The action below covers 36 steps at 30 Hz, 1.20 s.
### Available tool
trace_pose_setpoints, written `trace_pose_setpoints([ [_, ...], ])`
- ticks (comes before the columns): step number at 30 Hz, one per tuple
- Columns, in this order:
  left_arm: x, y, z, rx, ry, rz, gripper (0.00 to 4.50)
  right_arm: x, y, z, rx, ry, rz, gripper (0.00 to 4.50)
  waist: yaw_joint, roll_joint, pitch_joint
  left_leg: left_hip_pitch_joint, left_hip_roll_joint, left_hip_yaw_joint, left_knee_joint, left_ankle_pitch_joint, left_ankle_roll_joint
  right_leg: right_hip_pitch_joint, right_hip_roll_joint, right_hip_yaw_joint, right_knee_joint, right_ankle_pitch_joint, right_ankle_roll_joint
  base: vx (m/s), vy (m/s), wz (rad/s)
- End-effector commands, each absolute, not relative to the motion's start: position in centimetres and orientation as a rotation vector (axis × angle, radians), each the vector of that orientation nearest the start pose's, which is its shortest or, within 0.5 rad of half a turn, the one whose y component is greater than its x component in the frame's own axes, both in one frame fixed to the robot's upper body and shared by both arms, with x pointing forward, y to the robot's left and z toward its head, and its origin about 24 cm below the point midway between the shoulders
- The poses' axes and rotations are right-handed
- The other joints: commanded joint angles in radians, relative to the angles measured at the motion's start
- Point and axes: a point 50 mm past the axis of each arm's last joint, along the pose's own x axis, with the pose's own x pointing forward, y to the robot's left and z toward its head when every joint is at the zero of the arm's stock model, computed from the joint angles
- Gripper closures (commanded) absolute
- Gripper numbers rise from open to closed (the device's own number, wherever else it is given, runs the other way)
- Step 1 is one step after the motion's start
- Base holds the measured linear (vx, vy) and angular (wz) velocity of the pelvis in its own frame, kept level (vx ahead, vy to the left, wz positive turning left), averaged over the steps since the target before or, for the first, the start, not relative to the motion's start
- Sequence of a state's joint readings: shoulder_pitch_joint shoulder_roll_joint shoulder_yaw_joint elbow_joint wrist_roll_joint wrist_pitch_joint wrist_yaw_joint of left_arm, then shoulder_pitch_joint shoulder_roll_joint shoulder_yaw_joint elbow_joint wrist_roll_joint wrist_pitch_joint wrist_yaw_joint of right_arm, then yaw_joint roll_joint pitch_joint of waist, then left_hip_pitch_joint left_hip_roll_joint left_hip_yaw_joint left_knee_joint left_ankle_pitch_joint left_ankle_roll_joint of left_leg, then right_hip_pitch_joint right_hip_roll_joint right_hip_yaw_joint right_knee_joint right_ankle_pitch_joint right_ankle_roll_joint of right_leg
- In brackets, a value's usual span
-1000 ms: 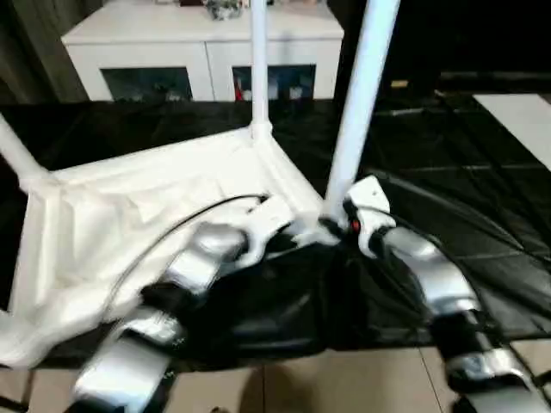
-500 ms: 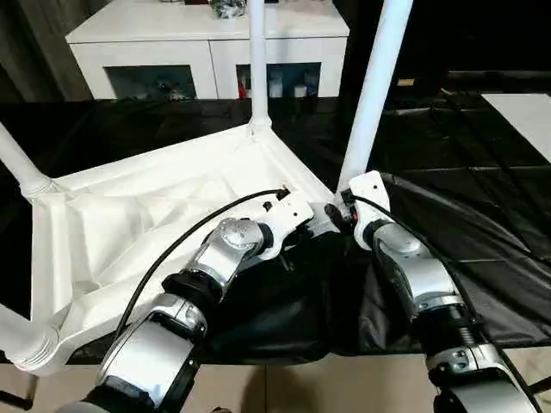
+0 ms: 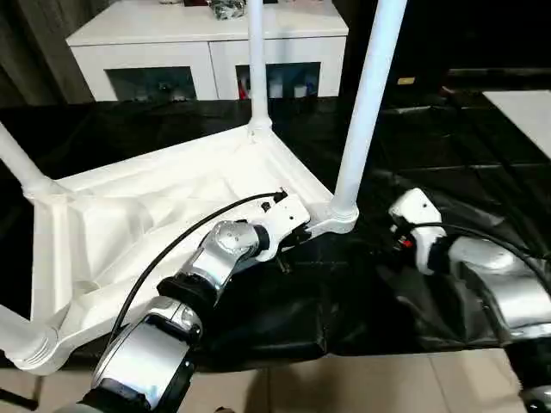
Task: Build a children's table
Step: Rotate leg to tighten, then rotate table base
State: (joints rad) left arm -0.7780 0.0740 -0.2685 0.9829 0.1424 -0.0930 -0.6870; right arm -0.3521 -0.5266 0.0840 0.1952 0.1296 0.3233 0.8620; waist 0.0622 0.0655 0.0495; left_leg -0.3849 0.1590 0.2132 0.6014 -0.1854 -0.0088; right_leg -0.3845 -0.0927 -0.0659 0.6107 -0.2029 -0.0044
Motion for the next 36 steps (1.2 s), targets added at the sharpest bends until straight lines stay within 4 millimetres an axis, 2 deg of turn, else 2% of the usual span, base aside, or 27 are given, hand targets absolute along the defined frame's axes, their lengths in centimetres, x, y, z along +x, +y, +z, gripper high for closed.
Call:
trace_pose_setpoints([
  [1,34.7,5.5,6.2,0.286,0.13,-1.041,3.95,29.6,-19.7,9.0,-0.3,0.288,0.867,0.95,0.008,-0.034,-0.063,0.013,0.073,-0.044,-0.062,-0.164,0.118,0.04,-0.079,0.045,-0.084,-0.186,-0.231,0.0,0.0,0.0],
  [2,34.6,5.7,6.4,0.253,0.135,-1.056,3.87,29.5,-19.4,9.0,-0.295,0.283,0.881,0.95,0.011,-0.035,-0.065,0.009,0.075,-0.043,-0.062,-0.151,0.131,0.041,-0.08,0.045,-0.08,-0.163,-0.241,0.0,0.0,0.0],
  [4,34.3,6.2,6.6,0.215,0.141,-1.081,3.57,29.4,-18.7,9.0,-0.29,0.278,0.906,0.95,0.012,-0.025,-0.069,0.01,0.083,-0.045,-0.063,-0.132,0.137,0.036,-0.075,0.043,-0.071,-0.113,-0.259,0.0,0.0,0.0],
  [5,34.1,6.6,6.6,0.206,0.145,-1.086,3.49,29.3,-18.2,8.9,-0.29,0.277,0.926,0.95,0.009,-0.029,-0.07,0.011,0.085,-0.045,-0.064,-0.124,0.138,0.035,-0.072,0.043,-0.064,-0.071,-0.269,0.0,0.0,0.0],
  [8,32.8,8.1,6.8,0.158,0.169,-1.126,3.32,29.5,-16.8,8.6,-0.273,0.269,0.956,0.95,0.001,-0.027,-0.067,0.01,0.082,-0.043,-0.065,-0.136,0.138,0.033,-0.073,0.043,-0.064,-0.059,-0.282,0.0,0.0,0.0],
  [9,32.4,8.4,6.8,0.147,0.177,-1.138,3.19,29.6,-16.5,8.6,-0.27,0.266,0.963,0.95,0.0,-0.027,-0.069,0.011,0.084,-0.044,-0.064,-0.134,0.133,0.036,-0.075,0.044,-0.059,-0.053,-0.283,0.0,0.0,0.0],
  [10,32.4,8.4,6.8,0.147,0.177,-1.138,3.11,29.6,-16.5,8.6,-0.27,0.266,0.963,0.95,0.0,-0.024,-0.066,0.011,0.083,-0.041,-0.065,-0.142,0.128,0.031,-0.073,0.045,-0.065,-0.077,-0.28,0.0,0.0,0.0],
  [11,31.1,9.6,6.6,0.139,0.207,-1.186,3.07,30.1,-15.9,8.4,-0.269,0.264,0.966,0.95,0.005,-0.037,-0.068,0.012,0.086,-0.043,-0.065,-0.142,0.12,0.033,-0.079,0.047,-0.06,-0.096,-0.276,0.0,0.0,0.0],
  [12,30.9,9.7,6.6,0.138,0.21,-1.19,2.99,30.2,-15.8,8.4,-0.269,0.264,0.964,0.95,0.002,-0.033,-0.067,0.008,0.087,-0.044,-0.068,-0.136,0.115,0.033,-0.078,0.047,-0.059,-0.101,-0.273,0.0,0.0,0.0],
  [13,30.0,10.4,6.6,0.128,0.231,-1.218,2.78,30.6,-15.6,8.4,-0.271,0.263,0.953,0.95,0.0,-0.043,-0.065,0.015,0.086,-0.04,-0.068,-0.151,0.101,0.025,-0.071,0.046,-0.063,-0.126,-0.266,0.0,0.0,0.0],
  [14,30.0,10.4,6.6,0.128,0.231,-1.218,2.72,30.6,-15.6,8.4,-0.271,0.263,0.953,0.95,0.0,-0.035,-0.062,0.013,0.084,-0.04,-0.071,-0.15,0.092,0.024,-0.069,0.047,-0.063,-0.137,-0.261,0.0,0.0,0.0],
  [15,29.6,10.8,6.6,0.117,0.241,-1.225,2.7,30.9,-15.5,8.4,-0.27,0.26,0.943,0.95,0.002,-0.033,-0.06,0.018,0.084,-0.038,-0.071,-0.161,0.084,0.019,-0.067,0.048,-0.067,-0.146,-0.256,0.0,0.0,0.0],
  [16,28.7,11.6,6.8,0.094,0.263,-1.244,2.7,31.7,-15.4,8.4,-0.268,0.248,0.912,0.95,0.005,-0.035,-0.061,0.024,0.086,-0.037,-0.072,-0.175,0.067,0.016,-0.068,0.05,-0.065,-0.15,-0.258,0.0,0.0,0.0],
  [17,28.1,12.2,7.0,0.077,0.28,-1.256,2.63,32.3,-15.3,8.5,-0.257,0.235,0.89,0.95,0.0,-0.035,-0.062,0.017,0.086,-0.039,-0.076,-0.165,0.052,0.02,-0.071,0.048,-0.057,-0.131,-0.266,0.0,0.0,0.0],
  [18,27.7,12.5,7.1,0.066,0.289,-1.259,2.36,32.7,-15.2,8.6,-0.25,0.228,0.878,0.95,-0.002,-0.035,-0.059,0.017,0.084,-0.038,-0.077,-0.167,0.049,0.019,-0.066,0.048,-0.058,-0.134,-0.263,0.0,0.0,0.0],
  [19,27.0,13.1,7.5,0.041,0.303,-1.267,2.36,33.6,-15.1,8.6,-0.245,0.21,0.844,0.95,-0.002,-0.033,-0.061,0.023,0.083,-0.035,-0.074,-0.172,0.037,0.016,-0.067,0.05,-0.055,-0.127,-0.262,0.0,0.0,0.0],
  [22,26.2,13.7,8.1,0.015,0.323,-1.275,2.11,34.8,-14.9,8.6,-0.245,0.204,0.806,0.95,-0.006,-0.034,-0.057,0.021,0.078,-0.031,-0.074,-0.177,0.029,0.016,-0.064,0.052,-0.06,-0.128,-0.268,0.0,0.0,0.0],
  [25,25.9,13.9,8.3,0.015,0.329,-1.277,1.85,35.6,-15.1,8.6,-0.227,0.199,0.749,0.95,-0.003,-0.034,-0.059,0.025,0.077,-0.03,-0.072,-0.179,0.023,0.017,-0.062,0.052,-0.06,-0.136,-0.257,0.0,0.0,0.0],
  [27,25.8,14.1,8.5,0.021,0.335,-1.262,1.84,37.0,-15.8,8.6,-0.216,0.197,0.626,0.95,-0.004,-0.033,-0.061,0.023,0.076,-0.031,-0.071,-0.172,0.019,0.019,-0.064,0.052,-0.055,-0.124,-0.256,0.0,0.0,0.0],
  [28,25.7,14.0,8.6,0.017,0.337,-1.261,1.57,37.5,-16.2,8.6,-0.224,0.2,0.567,0.95,-0.01,-0.032,-0.061,0.021,0.073,-0.032,-0.072,-0.174,0.012,0.02,-0.063,0.051,-0.057,-0.134,-0.261,0.0,0.0,0.0],
  [31,25.7,14.0,8.8,0.008,0.341,-1.256,1.4,38.5,-17.3,8.8,-0.219,0.204,0.442,0.95,-0.004,-0.027,-0.061,0.036,0.073,-0.025,-0.069,-0.203,-0.007,0.01,-0.057,0.053,-0.059,-0.138,-0.261,0.0,0.0,0.0],
  [32,25.7,14.0,8.8,0.008,0.341,-1.256,1.29,38.5,-17.3,8.8,-0.219,0.204,0.442,0.95,-0.004,-0.028,-0.063,0.031,0.072,-0.026,-0.069,-0.189,-0.006,0.015,-0.054,0.052,-0.055,-0.113,-0.262,0.0,0.0,0.0],
  [33,25.7,13.9,9.0,0.004,0.339,-1.251,1.12,39.1,-18.4,9.2,-0.194,0.201,0.322,0.95,-0.001,-0.026,-0.064,0.031,0.072,-0.026,-0.068,-0.178,-0.004,0.016,-0.055,0.052,-0.053,-0.096,-0.259,0.0,0.0,0.0],
  [36,25.7,13.8,9.1,0.003,0.336,-1.248,0.91,39.5,-19.4,9.6,-0.171,0.196,0.222,0.95,-0.002,-0.026,-0.066,0.031,0.07,-0.023,-0.065,-0.17,-0.001,0.015,-0.053,0.051,-0.049,-0.064,-0.264,0.0,0.0,0.0],
])
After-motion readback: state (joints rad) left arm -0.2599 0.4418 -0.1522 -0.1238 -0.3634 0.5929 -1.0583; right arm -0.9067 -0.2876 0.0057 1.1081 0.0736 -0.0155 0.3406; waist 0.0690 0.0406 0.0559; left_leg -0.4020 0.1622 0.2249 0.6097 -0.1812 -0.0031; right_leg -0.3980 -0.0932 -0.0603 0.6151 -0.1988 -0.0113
